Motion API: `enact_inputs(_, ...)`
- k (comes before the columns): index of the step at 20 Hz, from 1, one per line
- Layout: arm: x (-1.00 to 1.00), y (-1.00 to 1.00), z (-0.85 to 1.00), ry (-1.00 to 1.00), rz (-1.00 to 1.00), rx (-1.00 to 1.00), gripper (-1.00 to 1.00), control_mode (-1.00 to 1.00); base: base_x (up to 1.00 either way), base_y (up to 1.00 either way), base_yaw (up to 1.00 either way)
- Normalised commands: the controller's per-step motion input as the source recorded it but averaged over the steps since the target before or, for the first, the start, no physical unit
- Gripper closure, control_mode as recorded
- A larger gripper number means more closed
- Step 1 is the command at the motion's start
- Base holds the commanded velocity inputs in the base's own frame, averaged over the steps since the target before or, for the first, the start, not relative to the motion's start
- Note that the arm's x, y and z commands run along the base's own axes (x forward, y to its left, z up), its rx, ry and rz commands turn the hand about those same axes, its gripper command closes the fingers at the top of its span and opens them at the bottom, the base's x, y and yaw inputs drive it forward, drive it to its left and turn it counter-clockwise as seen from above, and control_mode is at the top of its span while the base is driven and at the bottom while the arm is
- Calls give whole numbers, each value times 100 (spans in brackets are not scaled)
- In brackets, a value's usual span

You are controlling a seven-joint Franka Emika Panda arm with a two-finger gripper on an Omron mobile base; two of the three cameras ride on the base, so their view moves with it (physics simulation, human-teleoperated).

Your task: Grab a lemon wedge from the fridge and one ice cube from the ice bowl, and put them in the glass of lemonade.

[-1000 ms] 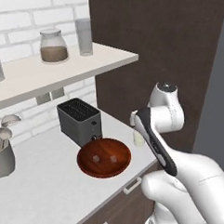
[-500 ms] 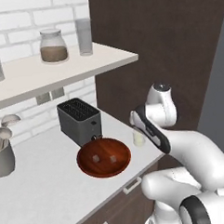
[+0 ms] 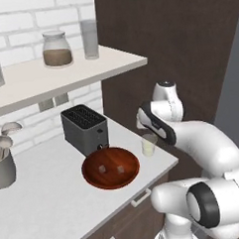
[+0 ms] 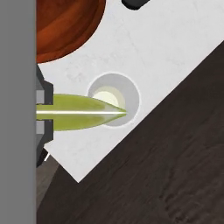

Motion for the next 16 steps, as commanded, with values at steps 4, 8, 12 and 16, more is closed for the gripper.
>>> enact_inputs(4, 11, 0, 0, 4, 0, 0, 100, -100, 0, 0, 0)
enact_inputs(8, 17, 3, 0, 2, 0, 0, 100, -100, 0, 0, 0)
enact_inputs(12, 3, 13, -11, -1, 0, 0, 100, -100, 0, 0, 0)
enact_inputs(16, 7, 3, -59, -1, 0, -1, 100, -100, 0, 0, 0)
